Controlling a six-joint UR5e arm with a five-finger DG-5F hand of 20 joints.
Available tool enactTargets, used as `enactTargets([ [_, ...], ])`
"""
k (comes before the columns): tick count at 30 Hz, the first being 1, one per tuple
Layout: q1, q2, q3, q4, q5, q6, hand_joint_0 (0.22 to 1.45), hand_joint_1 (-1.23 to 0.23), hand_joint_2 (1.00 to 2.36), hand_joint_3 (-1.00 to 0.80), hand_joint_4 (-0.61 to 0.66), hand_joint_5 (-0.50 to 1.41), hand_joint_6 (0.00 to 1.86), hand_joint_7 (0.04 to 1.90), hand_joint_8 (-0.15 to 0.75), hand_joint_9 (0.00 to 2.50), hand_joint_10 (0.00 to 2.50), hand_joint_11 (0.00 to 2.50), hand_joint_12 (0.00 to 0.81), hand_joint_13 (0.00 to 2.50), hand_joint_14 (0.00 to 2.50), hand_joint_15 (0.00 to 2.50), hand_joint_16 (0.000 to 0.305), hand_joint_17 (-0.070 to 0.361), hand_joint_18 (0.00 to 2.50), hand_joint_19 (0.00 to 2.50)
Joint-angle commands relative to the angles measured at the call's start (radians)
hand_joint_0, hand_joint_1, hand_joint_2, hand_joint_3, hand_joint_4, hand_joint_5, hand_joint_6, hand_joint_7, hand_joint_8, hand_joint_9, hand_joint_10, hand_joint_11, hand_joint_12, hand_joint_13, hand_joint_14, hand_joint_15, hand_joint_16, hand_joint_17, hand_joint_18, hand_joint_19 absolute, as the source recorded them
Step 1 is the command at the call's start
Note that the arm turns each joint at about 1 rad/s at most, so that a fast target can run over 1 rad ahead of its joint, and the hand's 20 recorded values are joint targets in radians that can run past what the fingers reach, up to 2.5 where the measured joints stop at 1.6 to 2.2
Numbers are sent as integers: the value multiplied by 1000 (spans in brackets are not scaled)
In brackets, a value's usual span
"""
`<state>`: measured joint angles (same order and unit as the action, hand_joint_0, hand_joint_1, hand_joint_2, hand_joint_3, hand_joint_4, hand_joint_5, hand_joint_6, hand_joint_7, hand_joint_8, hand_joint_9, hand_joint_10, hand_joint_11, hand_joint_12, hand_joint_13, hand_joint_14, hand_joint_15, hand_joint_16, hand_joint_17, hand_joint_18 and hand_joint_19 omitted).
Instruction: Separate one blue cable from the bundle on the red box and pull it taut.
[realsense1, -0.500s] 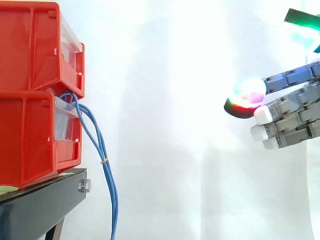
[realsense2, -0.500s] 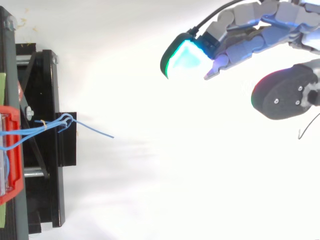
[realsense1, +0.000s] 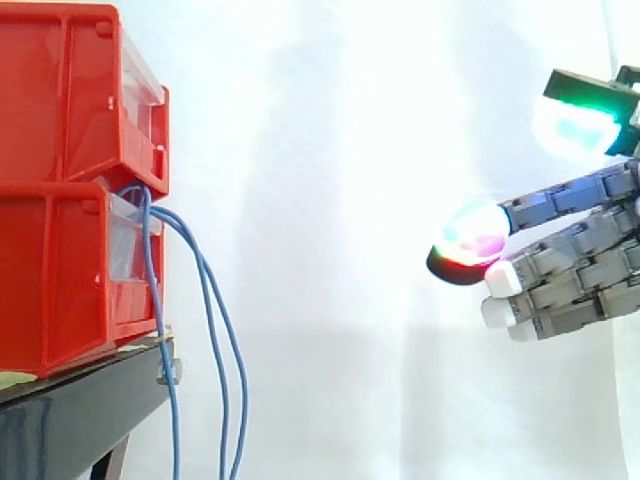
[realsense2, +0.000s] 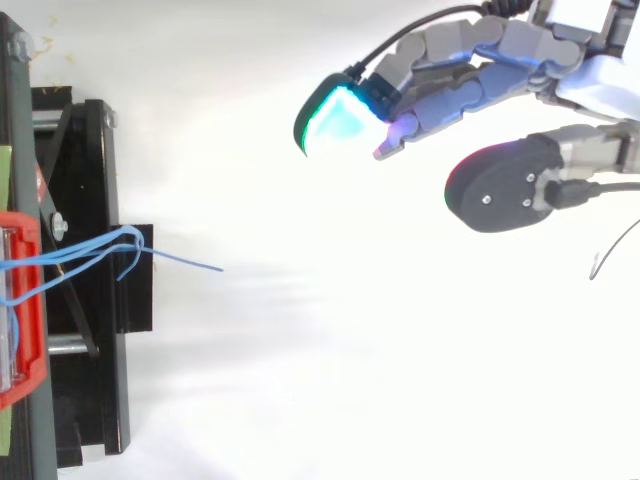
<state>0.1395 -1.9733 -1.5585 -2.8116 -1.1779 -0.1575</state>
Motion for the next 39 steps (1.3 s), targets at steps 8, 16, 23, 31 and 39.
enactTargets([
  [8,-12,-76,0,132,7,6,573,-524,1000,-500,160,-194,502,720,226,713,4,98,150,437,1,42,13,30,233,0],
  [16,-11,-159,2,259,46,-2,572,-525,1000,-500,157,-194,502,722,225,712,3,96,123,351,0,0,9,21,151,0],
  [23,-4,-162,2,313,64,-60,571,-526,1000,-500,158,-194,502,719,221,705,5,100,123,338,0,0,9,21,136,0],
  [31,-6,-288,78,391,93,-57,568,-523,1000,-500,159,-192,502,724,219,707,4,106,132,344,0,0,11,24,134,0],
  [39,-14,-429,270,336,61,-33,568,-522,1000,-500,164,-189,502,722,219,709,3,96,137,350,1,0,11,25,135,0],
])
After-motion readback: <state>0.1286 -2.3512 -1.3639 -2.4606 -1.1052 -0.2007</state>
